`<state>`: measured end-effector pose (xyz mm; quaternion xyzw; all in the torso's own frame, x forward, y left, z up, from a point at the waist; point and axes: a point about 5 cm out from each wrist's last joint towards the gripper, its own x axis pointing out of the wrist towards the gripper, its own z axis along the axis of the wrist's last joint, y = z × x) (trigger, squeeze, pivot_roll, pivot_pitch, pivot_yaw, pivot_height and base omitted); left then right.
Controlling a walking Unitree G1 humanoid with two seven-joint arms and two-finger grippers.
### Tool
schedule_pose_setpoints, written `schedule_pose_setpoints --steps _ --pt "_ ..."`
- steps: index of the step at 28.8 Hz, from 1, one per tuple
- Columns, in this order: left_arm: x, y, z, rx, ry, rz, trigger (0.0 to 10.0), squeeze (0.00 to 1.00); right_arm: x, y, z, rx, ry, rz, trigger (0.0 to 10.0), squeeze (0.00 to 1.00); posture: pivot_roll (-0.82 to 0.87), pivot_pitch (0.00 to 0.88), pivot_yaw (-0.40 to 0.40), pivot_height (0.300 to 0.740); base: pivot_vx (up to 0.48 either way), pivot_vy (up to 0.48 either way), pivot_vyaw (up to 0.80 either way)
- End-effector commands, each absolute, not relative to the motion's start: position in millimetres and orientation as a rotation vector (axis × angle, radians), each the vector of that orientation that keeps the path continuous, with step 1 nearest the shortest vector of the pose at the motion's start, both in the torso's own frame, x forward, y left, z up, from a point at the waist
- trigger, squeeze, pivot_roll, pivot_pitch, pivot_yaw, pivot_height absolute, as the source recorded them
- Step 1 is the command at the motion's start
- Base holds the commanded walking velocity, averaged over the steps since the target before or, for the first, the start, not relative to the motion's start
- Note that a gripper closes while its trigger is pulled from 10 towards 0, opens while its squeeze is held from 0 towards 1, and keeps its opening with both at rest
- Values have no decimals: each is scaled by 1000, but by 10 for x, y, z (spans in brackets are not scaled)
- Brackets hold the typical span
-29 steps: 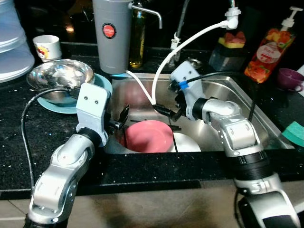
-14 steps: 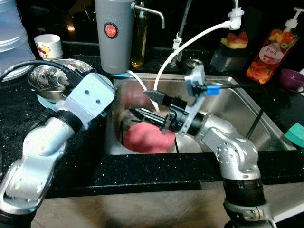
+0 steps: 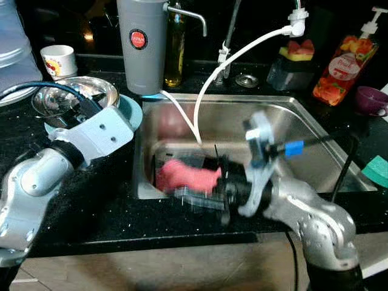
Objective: Kitchen organization
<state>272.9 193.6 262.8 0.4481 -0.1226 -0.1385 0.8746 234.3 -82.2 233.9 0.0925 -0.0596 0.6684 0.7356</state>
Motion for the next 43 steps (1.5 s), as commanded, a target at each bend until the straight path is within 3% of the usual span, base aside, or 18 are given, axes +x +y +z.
schedule_pose_setpoints --steps 1,6,14,32,33,34,35,43 --pt "2745 1950 2645 986 -262 -310 10000 0 2384 -768 2338 156 -131 1406 10000 0 105 0 -55 740 0 0 0" --pt "2753 1966 2622 1005 -249 -326 10000 0 2451 -747 2340 152 -131 1338 10000 0 103 0 -58 740 0 0 0" --pt "2775 2063 2582 1061 -214 -345 10000 0 2689 -833 2331 120 -121 1079 10000 0 94 0 -54 740 0 0 0" --pt "2797 2260 2564 1103 -180 -304 10000 0 2708 -920 2311 72 -101 1018 10000 0 83 0 -59 740 0 0 0" --pt "2798 2265 2562 1096 -179 -305 9412 0 2710 -925 2313 70 -101 1015 10000 0 83 0 -58 740 0 0 0" --pt "2802 2271 2554 1101 -172 -310 5294 0 2714 -934 2315 65 -100 1011 10000 0 81 0 -58 740 0 0 0" --pt "2805 2275 2544 1099 -168 -315 0 0 2716 -943 2317 60 -100 1008 10000 0 78 2 -57 740 0 0 0" --pt "2827 2291 2514 1098 -164 -323 0 0 2716 -968 2335 46 -102 997 10000 0 68 5 -54 740 0 0 0"
